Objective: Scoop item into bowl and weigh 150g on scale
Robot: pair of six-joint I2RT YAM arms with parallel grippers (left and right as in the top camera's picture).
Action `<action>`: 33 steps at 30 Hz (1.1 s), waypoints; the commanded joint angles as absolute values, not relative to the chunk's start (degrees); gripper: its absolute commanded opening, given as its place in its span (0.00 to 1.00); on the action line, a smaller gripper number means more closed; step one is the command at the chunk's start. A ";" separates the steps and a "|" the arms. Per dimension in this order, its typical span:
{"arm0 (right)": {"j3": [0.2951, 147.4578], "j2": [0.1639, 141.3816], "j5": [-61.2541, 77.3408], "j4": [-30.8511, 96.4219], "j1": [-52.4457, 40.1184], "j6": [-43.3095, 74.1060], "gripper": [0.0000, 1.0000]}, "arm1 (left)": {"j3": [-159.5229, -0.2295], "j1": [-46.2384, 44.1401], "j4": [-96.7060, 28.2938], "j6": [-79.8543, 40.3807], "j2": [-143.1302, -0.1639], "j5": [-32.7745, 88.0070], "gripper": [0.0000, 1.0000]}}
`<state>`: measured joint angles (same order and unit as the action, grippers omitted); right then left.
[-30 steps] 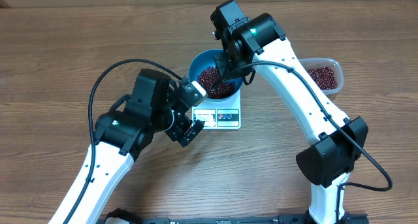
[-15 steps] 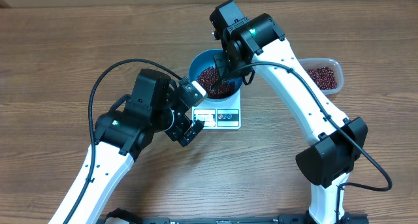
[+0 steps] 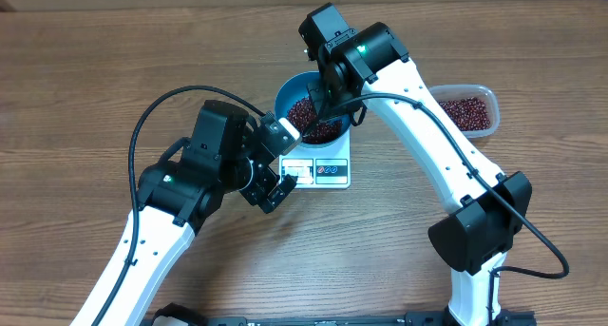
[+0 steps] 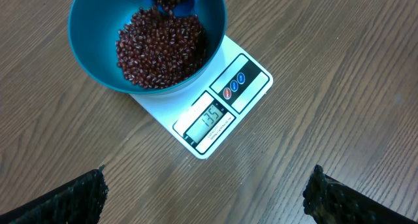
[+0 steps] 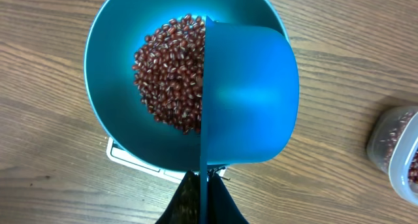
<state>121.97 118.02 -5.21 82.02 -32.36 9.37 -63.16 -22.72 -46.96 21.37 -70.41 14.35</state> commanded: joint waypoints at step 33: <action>123.83 115.18 -10.04 82.17 -33.39 7.25 0.04 | -63.48 -22.41 -46.89 20.97 -70.39 14.41 1.00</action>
